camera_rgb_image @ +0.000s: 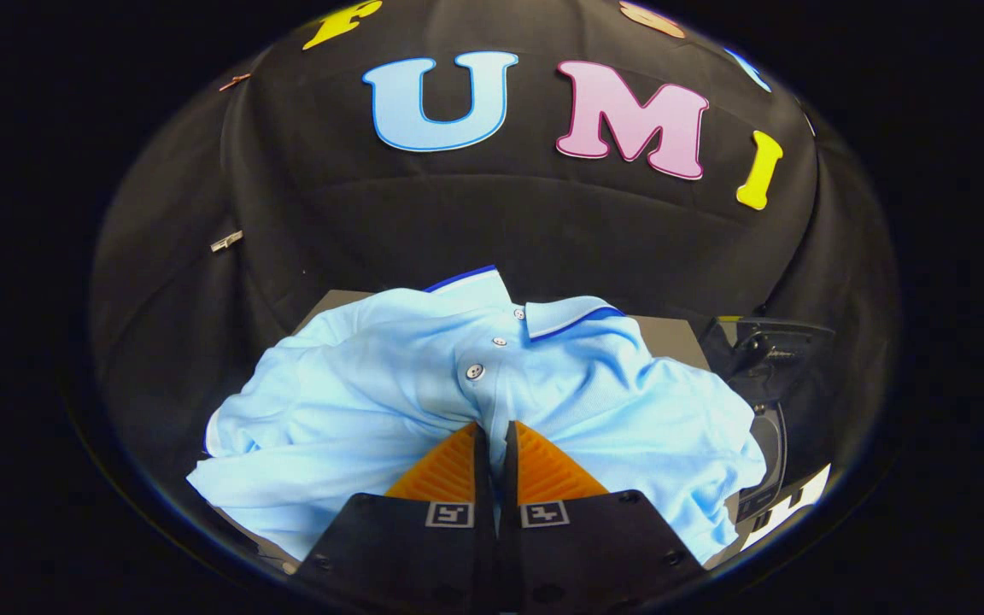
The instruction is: Put the clothes into the washing machine and then close the washing machine lid.
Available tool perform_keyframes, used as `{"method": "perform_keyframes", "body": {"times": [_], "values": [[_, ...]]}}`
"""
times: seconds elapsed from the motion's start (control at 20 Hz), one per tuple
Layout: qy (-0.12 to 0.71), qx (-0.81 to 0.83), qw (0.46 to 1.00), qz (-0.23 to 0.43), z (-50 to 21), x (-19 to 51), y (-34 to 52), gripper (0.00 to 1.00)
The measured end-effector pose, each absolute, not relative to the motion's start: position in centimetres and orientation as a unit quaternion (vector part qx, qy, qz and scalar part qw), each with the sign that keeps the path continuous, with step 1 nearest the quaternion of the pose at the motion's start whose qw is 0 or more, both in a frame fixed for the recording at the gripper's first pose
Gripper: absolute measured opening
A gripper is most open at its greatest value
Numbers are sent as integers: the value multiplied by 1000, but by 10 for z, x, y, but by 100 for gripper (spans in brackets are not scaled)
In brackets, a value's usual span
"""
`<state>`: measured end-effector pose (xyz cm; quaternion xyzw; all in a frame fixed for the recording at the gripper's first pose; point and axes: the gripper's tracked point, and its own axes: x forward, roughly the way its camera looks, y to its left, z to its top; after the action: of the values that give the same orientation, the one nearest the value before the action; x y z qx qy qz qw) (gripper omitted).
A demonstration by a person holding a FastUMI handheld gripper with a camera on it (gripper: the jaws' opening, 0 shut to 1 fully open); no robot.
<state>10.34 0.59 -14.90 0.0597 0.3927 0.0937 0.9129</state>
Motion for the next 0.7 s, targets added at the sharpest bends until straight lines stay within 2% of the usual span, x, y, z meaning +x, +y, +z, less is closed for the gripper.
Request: {"method": "perform_keyframes", "body": {"times": [0.45, 0.7], "values": [[391, 85, 910, 105, -149, 102, 3, 6], [394, 69, 905, 142, -153, 95, -27, 6]]}}
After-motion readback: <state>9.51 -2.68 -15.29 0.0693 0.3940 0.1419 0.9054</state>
